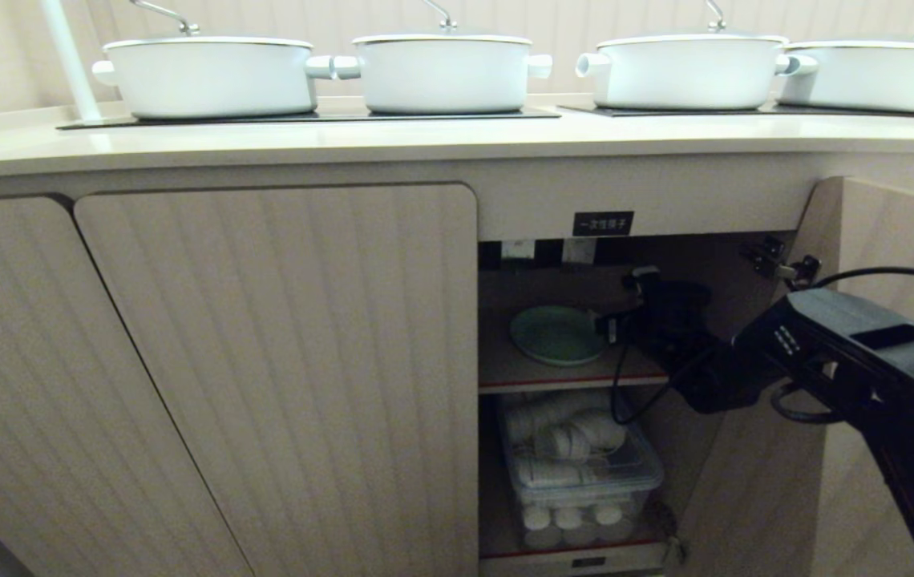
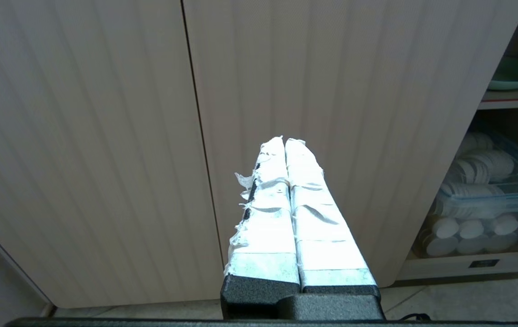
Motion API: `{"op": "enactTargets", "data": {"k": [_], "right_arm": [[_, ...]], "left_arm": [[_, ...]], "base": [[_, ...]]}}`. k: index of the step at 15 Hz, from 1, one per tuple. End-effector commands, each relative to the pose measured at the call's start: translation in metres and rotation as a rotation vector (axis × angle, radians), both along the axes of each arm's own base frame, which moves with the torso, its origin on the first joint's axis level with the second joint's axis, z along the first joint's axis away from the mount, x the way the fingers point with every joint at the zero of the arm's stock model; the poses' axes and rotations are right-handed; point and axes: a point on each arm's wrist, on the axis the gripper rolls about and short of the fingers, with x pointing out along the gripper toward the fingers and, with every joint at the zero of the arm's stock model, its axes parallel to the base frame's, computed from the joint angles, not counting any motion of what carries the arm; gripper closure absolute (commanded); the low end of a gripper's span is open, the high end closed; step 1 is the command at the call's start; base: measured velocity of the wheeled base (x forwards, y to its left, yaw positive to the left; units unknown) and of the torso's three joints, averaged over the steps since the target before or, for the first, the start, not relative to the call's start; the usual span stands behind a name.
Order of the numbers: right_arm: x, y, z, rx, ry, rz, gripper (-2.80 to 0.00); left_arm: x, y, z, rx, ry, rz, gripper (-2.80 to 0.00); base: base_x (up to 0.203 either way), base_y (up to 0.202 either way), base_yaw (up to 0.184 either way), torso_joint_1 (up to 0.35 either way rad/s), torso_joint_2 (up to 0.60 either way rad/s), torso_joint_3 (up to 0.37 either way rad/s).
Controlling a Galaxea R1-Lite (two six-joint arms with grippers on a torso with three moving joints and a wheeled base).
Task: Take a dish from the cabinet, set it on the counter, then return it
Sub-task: Take the plate from the cabinet
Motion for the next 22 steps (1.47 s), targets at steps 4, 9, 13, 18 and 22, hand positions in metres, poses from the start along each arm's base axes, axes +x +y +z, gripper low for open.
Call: {"op": "enactTargets", "data": {"k": [4, 9, 13, 18, 22], "right_arm": [[0.006, 0.001, 0.01, -0.008, 0.025, -0.001, -2.8], [0.013, -0.001, 0.014, -0.018, 0.082, -0.007, -2.8], [0.01, -0.002, 0.012, -0.026, 0.129, -0.007, -2.8], [0.01, -0.003, 0.007, -0.032, 0.184, -0.008, -2.8], [0.009, -0.005, 0.003, -0.038, 0.238, -0.008, -2.8]], "left_arm": [[0.0, 0.0, 0.0, 0.0, 0.0, 0.002, 0.0], [0.0, 0.0, 0.0, 0.0, 0.0, 0.0, 0.0], [0.0, 0.0, 0.0, 0.0, 0.0, 0.002, 0.0], [0.0, 0.0, 0.0, 0.0, 0.0, 0.0, 0.0], [0.0, 0.0, 0.0, 0.0, 0.0, 0.002, 0.0]], "base": [[0.0, 0.0, 0.0, 0.0, 0.0, 0.0], [0.0, 0.0, 0.0, 0.0, 0.0, 0.0], [0.0, 0.0, 0.0, 0.0, 0.0, 0.0], [0.0, 0.0, 0.0, 0.0, 0.0, 0.0], [0.0, 0.0, 0.0, 0.0, 0.0, 0.0]]}}
